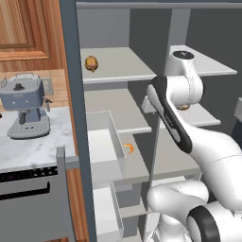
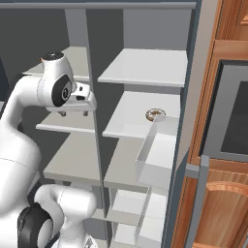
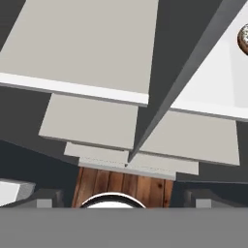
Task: Pick up the frozen chicken drumstick from the freezer, place it on any shelf in the fridge, and close the fridge and freezer doors when done.
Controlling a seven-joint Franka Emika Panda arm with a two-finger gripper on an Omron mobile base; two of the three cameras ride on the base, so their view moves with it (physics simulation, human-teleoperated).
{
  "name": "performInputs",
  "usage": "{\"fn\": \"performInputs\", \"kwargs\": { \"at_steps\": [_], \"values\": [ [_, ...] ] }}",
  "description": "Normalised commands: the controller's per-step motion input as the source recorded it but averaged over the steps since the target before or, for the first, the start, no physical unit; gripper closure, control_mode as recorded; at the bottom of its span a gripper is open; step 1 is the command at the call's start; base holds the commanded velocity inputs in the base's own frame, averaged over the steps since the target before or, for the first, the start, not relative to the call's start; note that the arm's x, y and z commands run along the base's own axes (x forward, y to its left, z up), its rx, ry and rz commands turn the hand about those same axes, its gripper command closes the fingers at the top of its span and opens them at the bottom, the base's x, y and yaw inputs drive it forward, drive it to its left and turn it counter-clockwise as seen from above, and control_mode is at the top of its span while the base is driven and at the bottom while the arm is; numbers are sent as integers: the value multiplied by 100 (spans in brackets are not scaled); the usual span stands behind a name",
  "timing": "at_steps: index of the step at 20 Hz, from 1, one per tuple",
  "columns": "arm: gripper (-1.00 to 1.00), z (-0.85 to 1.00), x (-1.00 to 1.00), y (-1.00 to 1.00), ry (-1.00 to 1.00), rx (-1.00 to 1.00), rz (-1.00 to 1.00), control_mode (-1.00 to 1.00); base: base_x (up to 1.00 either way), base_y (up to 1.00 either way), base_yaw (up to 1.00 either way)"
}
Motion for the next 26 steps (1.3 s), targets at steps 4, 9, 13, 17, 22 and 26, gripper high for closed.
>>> {"fn": "performInputs", "kwargs": {
  "at_steps": [4,9,13,17,22,26],
  "values": [
    [-100,4,-20,-6,-17,7,0,-100,0,0,0],
    [-100,1,-6,-8,-8,5,0,-100,0,0,0],
    [-100,0,-5,0,0,5,0,-100,0,0,0],
    [-100,0,-4,19,-1,1,0,-100,0,0,0],
    [-100,0,0,37,-3,0,-3,-100,0,0,0],
    [-100,0,4,39,-1,0,-4,-100,0,0,0]
  ]
}}
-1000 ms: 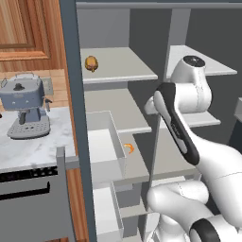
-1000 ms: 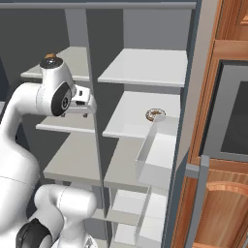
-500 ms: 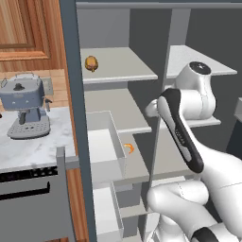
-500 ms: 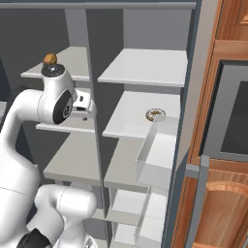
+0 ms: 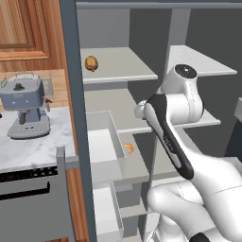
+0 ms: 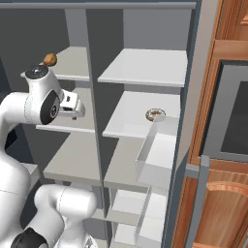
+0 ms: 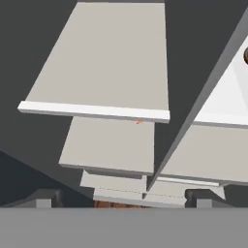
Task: Pick up the frozen chicken drumstick from the freezer, place it on any shelf in the fridge, and close the fridge and freezer doors when done.
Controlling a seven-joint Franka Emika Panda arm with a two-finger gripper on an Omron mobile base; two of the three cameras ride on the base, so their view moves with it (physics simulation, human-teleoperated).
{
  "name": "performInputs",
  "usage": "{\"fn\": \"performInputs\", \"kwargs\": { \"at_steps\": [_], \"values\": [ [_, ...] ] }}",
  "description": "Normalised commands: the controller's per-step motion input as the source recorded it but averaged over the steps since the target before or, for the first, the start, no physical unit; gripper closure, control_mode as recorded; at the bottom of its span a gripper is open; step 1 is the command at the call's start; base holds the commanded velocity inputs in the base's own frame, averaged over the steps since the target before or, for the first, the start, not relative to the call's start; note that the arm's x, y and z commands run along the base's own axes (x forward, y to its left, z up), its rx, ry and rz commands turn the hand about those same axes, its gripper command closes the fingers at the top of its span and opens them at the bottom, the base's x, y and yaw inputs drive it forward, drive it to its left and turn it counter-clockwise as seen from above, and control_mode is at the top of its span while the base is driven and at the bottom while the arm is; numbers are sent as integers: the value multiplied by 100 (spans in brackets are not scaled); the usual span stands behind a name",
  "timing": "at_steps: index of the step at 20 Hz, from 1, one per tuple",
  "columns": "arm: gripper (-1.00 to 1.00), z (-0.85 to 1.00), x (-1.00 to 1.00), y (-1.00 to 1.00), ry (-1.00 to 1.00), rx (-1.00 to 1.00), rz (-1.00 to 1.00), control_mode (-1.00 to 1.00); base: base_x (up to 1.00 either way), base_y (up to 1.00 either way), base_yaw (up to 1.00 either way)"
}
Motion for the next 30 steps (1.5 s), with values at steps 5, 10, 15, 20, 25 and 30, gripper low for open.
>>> {"fn": "performInputs", "kwargs": {
  "at_steps": [5,10,15,20,25,30],
  "values": [
    [-100,0,26,20,-2,0,0,-100,0,0,0],
    [-100,0,2,-19,-1,0,0,-100,0,0,0],
    [-100,1,0,0,-1,0,-2,-100,0,0,0],
    [-100,12,1,2,-3,0,-1,-100,0,0,0],
    [-100,47,2,31,-8,1,0,-100,0,0,0],
    [-100,69,1,49,-16,6,0,-100,0,0,0]
  ]
}}
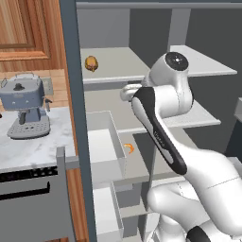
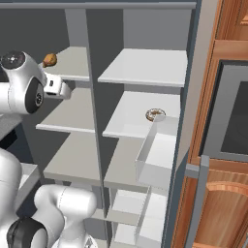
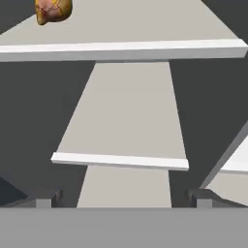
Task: Pick up the frozen chicken drumstick from the freezer, place it on any shelf in the fridge, and close the fridge and freezer doors when done.
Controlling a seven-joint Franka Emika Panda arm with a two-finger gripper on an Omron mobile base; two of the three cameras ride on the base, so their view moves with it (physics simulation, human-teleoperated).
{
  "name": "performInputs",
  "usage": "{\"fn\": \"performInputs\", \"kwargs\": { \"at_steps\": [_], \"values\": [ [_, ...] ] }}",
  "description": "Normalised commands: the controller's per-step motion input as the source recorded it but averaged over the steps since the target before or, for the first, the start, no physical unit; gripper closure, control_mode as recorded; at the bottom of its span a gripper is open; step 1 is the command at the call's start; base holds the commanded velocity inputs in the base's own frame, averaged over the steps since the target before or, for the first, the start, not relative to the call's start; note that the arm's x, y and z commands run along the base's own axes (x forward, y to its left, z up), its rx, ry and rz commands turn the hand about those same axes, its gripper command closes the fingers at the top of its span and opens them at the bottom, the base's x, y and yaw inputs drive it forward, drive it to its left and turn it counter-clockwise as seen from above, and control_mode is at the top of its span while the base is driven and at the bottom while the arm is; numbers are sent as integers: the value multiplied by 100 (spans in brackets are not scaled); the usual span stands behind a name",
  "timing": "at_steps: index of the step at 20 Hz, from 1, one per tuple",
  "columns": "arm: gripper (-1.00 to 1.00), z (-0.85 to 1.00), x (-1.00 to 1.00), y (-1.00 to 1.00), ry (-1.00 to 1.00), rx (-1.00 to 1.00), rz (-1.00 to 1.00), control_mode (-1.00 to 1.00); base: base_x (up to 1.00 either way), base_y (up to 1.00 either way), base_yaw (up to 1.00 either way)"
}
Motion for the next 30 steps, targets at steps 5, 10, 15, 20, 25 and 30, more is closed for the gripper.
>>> {"fn": "performInputs", "kwargs": {
  "at_steps": [5,10,15,20,25,30],
  "values": [
    [-100,54,0,21,-20,18,2,-100,0,0,0],
    [-100,34,1,1,-11,16,11,-100,0,0,0],
    [-100,30,29,46,-14,2,2,-100,0,0,0],
    [-100,31,46,59,-3,-2,0,-100,0,0,0],
    [-100,11,47,37,1,-8,0,-100,0,0,0],
    [-100,0,50,12,15,-8,0,-100,0,0,0]
  ]
}}
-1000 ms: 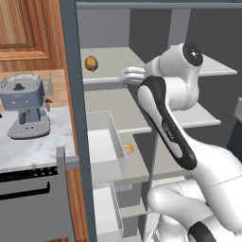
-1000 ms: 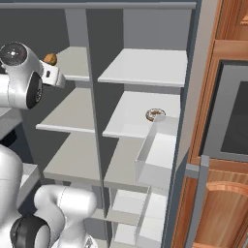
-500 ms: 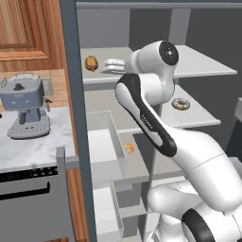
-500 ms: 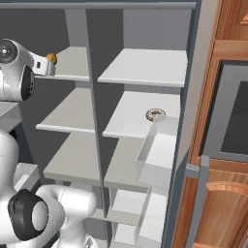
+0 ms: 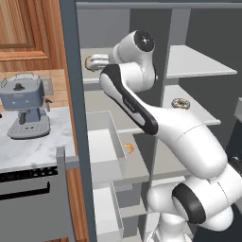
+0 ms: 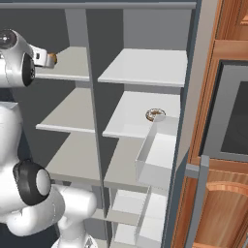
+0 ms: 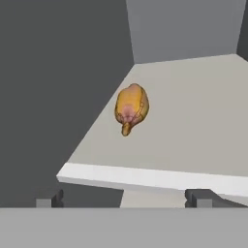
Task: Pick up the frozen chicken drumstick from the freezer, place it on any shelf in the fridge, and close the fridge and freezer doors when done.
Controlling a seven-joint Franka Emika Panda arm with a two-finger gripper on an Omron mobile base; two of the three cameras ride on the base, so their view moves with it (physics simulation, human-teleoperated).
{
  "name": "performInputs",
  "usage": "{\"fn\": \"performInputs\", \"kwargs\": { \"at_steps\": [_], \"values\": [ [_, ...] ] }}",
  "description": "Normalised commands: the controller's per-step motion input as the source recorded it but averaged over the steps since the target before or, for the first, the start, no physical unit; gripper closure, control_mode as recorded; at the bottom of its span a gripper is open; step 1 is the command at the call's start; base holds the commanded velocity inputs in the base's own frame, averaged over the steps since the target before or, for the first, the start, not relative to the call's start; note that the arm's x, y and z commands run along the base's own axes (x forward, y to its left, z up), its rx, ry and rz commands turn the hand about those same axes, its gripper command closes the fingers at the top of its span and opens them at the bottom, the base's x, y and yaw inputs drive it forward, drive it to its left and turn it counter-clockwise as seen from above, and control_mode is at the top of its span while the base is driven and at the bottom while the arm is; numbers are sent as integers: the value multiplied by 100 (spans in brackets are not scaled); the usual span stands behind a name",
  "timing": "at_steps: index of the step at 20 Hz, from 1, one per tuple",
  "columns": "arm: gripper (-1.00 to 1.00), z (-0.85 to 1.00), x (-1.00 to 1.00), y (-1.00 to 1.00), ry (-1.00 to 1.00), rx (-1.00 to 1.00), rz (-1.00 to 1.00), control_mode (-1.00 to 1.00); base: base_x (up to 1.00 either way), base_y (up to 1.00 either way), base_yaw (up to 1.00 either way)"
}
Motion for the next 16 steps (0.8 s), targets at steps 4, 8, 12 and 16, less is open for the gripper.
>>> {"fn": "performInputs", "kwargs": {
  "at_steps": [4,8,12,16],
  "values": [
    [-100,-3,35,1,17,-7,0,-100,0,0,0],
    [-100,-7,3,0,5,0,0,-100,0,0,0],
    [-100,-23,27,8,0,0,0,-100,0,0,0],
    [-100,-10,42,25,0,0,0,-100,0,0,0]
  ]
}}
